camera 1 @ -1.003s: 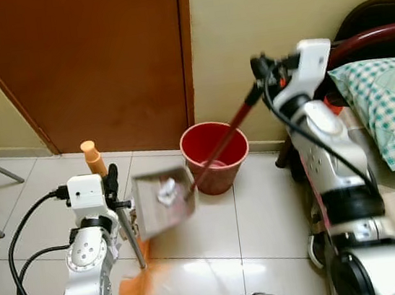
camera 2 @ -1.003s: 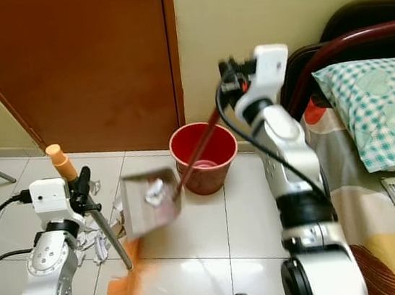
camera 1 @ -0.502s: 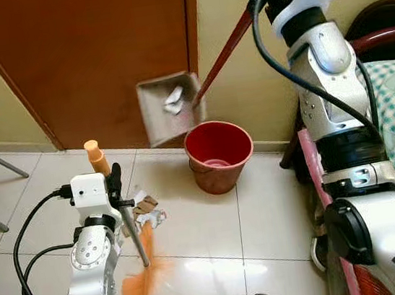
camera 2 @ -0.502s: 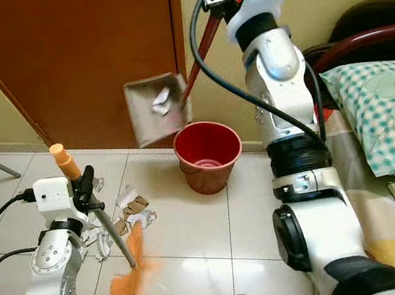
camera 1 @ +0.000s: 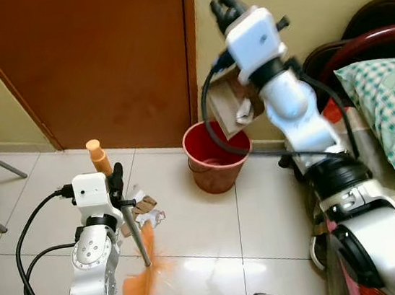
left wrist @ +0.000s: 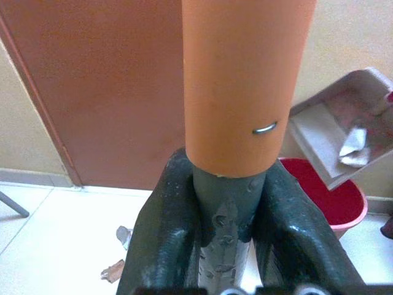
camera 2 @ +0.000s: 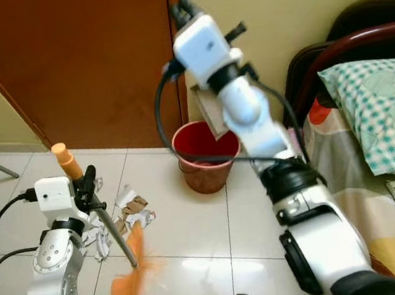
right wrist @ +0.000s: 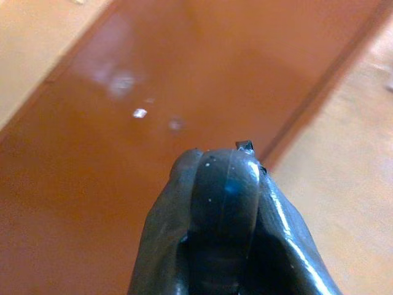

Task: Sweep floor

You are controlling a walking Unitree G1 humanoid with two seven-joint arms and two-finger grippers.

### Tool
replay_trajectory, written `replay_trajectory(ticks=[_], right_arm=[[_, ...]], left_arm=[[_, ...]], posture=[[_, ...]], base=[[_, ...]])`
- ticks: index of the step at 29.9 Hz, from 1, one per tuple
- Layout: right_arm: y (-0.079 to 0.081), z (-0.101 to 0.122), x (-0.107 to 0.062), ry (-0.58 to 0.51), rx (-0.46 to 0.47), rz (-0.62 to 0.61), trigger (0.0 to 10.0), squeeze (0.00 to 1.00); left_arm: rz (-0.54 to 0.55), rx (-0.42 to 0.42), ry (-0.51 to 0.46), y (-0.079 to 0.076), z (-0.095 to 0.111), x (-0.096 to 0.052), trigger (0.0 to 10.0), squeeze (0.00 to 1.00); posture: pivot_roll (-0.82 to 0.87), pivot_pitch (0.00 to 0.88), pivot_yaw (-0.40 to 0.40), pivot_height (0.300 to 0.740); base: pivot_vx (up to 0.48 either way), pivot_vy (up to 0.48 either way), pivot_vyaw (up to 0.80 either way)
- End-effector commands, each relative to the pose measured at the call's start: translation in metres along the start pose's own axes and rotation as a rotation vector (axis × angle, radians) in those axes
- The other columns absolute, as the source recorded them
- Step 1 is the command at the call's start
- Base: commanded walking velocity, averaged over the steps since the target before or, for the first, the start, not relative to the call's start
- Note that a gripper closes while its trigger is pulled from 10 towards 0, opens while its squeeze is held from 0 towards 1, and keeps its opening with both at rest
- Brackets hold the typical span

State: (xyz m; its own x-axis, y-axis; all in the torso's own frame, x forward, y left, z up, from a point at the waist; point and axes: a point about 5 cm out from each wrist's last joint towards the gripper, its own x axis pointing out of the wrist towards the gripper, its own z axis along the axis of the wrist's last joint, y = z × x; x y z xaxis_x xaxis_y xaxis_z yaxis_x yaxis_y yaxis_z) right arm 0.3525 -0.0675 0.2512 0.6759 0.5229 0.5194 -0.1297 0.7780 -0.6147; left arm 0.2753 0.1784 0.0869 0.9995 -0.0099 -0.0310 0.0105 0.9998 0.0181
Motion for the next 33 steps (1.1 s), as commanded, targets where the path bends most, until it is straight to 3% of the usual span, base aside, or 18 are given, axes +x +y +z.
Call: replay_trajectory(ticks=[1, 14, 16, 19, 21, 23, 25, 28, 33], right_arm=[[0.007, 0.014, 0.003, -0.097, -0.039, 0.024, 10.0, 0.0], [0.002, 0.023, 0.006, -0.154, -0.05, -0.024, 10.0, 0.0], [-0.013, 0.033, 0.013, -0.168, 0.025, -0.106, 10.0, 0.0], [-0.022, 0.039, 0.018, -0.172, 0.097, -0.162, 10.0, 0.0], [-0.029, 0.043, 0.021, -0.167, 0.213, -0.214, 10.0, 0.0], [-0.034, 0.048, 0.023, -0.162, 0.307, -0.235, 10.0, 0.0], [-0.033, 0.048, 0.023, -0.157, 0.337, -0.228, 10.0, 0.0], [-0.031, 0.044, 0.016, -0.122, 0.403, -0.227, 10.0, 0.0], [-0.026, 0.012, -0.016, 0.046, 0.526, -0.256, 10.0, 0.0]], left_arm=[[-0.015, -0.032, 0.007, -0.006, -0.001, 0.002, 10.0, 0.0], [-0.018, -0.037, 0.004, -0.007, -0.001, 0.004, 10.0, 0.0], [-0.017, -0.038, 0.004, -0.008, -0.001, 0.004, 10.0, 0.0], [-0.018, -0.038, 0.004, -0.008, -0.001, 0.004, 10.0, 0.0], [-0.02, -0.036, 0.004, -0.008, -0.001, 0.004, 10.0, 0.0], [-0.02, -0.034, 0.003, -0.008, -0.001, 0.005, 10.0, 0.0], [-0.019, -0.033, 0.002, -0.007, -0.001, 0.005, 10.0, 0.0], [-0.02, -0.032, 0.003, -0.006, -0.001, 0.005, 10.0, 0.0], [0.0, -0.01, 0.016, 0.007, -0.003, -0.002, 10.0, 0.0]], posture=[[-0.02, 0.073, -0.037, 0.74], [-0.02, 0.074, -0.039, 0.74], [-0.02, 0.074, -0.039, 0.74], [-0.02, 0.072, -0.038, 0.74], [-0.02, 0.071, -0.037, 0.74], [-0.02, 0.07, -0.034, 0.74], [-0.02, 0.07, -0.036, 0.74], [-0.02, 0.07, -0.035, 0.74], [-0.02, 0.07, -0.035, 0.74]], base=[[0.0, 0.0, 0.0], [0.0, 0.0, 0.0], [0.0, 0.0, 0.0], [0.0, 0.0, 0.0], [0.0, 0.0, 0.0], [0.0, 0.0, 0.0], [0.0, 0.0, 0.0], [0.0, 0.0, 0.0], [0.0, 0.0, 0.0]])
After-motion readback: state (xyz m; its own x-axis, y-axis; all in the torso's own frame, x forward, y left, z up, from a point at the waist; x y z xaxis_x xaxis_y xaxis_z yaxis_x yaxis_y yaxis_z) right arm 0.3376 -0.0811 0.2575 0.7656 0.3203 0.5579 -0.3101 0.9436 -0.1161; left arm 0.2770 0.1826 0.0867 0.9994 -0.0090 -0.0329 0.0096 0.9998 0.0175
